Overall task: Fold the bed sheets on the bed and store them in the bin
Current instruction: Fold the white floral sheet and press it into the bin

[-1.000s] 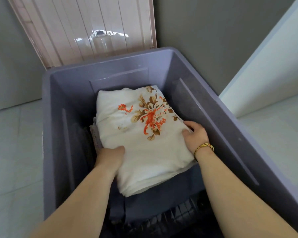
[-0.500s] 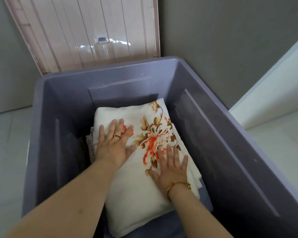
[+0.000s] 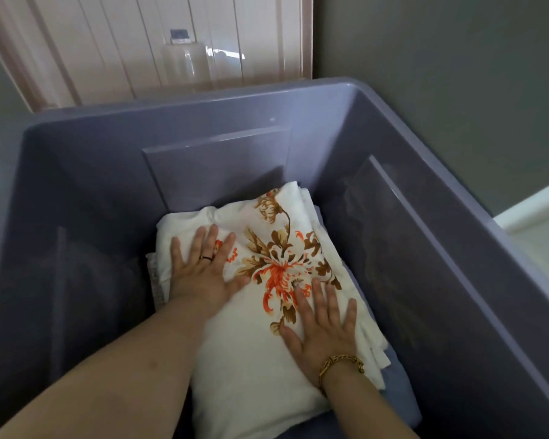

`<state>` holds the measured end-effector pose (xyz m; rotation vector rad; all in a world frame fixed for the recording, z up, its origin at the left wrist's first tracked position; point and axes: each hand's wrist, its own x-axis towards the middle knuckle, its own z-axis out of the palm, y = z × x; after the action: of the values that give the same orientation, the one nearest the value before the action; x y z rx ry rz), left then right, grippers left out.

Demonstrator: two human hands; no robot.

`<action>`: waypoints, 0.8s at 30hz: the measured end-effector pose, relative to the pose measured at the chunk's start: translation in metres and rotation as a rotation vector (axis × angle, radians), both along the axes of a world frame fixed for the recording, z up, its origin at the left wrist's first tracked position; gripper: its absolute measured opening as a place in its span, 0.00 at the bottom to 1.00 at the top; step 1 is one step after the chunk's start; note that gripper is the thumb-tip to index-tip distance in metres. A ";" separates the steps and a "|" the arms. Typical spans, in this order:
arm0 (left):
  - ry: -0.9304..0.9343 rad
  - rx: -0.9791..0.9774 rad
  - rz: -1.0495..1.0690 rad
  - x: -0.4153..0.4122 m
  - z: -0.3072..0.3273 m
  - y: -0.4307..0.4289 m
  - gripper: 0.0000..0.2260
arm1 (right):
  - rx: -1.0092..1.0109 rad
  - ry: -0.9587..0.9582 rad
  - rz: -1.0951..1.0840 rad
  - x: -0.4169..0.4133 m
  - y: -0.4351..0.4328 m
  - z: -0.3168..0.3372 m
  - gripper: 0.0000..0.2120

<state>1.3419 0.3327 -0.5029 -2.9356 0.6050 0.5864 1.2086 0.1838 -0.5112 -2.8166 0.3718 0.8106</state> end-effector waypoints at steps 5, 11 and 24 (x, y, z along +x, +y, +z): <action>0.109 0.105 0.014 -0.001 0.020 -0.010 0.33 | 0.018 0.079 0.017 0.007 -0.005 0.012 0.47; 0.225 0.046 -0.021 -0.017 0.087 -0.005 0.27 | 0.093 0.150 -0.026 0.012 -0.013 0.046 0.32; -0.444 -0.188 -0.069 -0.073 0.173 0.082 0.15 | -0.219 -0.591 -0.048 -0.026 -0.026 0.155 0.17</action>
<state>1.2688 0.4146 -0.3301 -3.0457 0.7309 -0.1401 1.1823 0.1582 -0.3565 -3.0490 0.4432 -0.0977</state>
